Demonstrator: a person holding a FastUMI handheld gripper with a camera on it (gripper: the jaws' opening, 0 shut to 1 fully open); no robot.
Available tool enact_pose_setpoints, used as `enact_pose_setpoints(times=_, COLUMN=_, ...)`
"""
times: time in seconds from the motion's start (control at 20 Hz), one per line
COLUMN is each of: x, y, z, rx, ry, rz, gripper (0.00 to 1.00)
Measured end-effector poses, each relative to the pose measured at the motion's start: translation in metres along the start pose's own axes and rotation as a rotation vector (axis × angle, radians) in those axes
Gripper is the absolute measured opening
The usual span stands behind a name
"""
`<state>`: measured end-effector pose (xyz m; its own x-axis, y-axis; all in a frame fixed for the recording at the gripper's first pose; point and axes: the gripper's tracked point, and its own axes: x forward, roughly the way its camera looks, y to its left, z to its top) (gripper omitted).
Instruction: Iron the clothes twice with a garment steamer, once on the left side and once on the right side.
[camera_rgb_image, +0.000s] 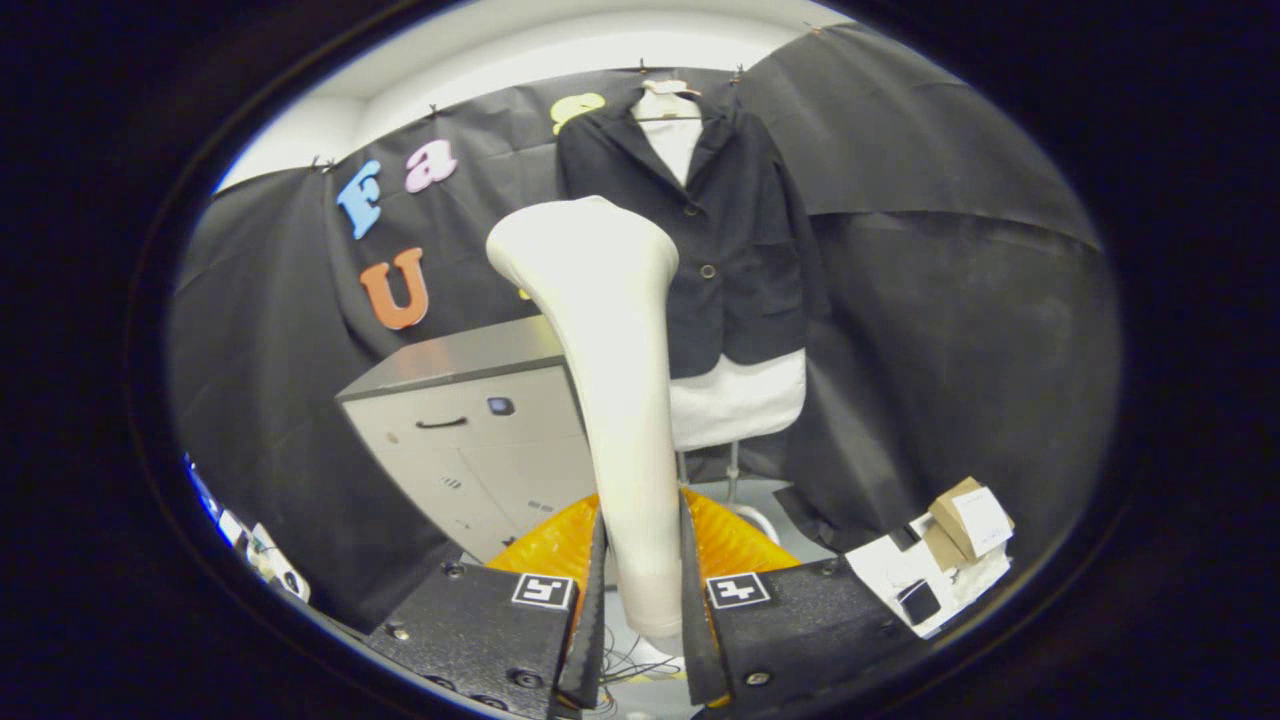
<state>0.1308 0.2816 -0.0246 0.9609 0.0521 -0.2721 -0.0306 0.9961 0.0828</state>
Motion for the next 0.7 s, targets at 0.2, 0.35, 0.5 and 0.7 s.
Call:
enact_pose_setpoints(times=0.2, x=-0.027, y=0.032, z=-0.033, rx=-0.077, ry=0.022, rz=0.038, gripper=0.35)
enact_pose_setpoints(times=0.35, x=-0.039, y=0.045, z=-0.056, rx=-0.095, ry=0.049, rz=0.060, gripper=0.35)
enact_pose_setpoints(times=0.5, x=-0.044, y=0.051, z=-0.066, rx=-0.112, ry=0.059, rz=0.067, gripper=0.35)
enact_pose_setpoints(times=0.7, x=-0.046, y=0.054, z=-0.067, rx=-0.116, ry=0.058, rz=0.056, gripper=0.35)
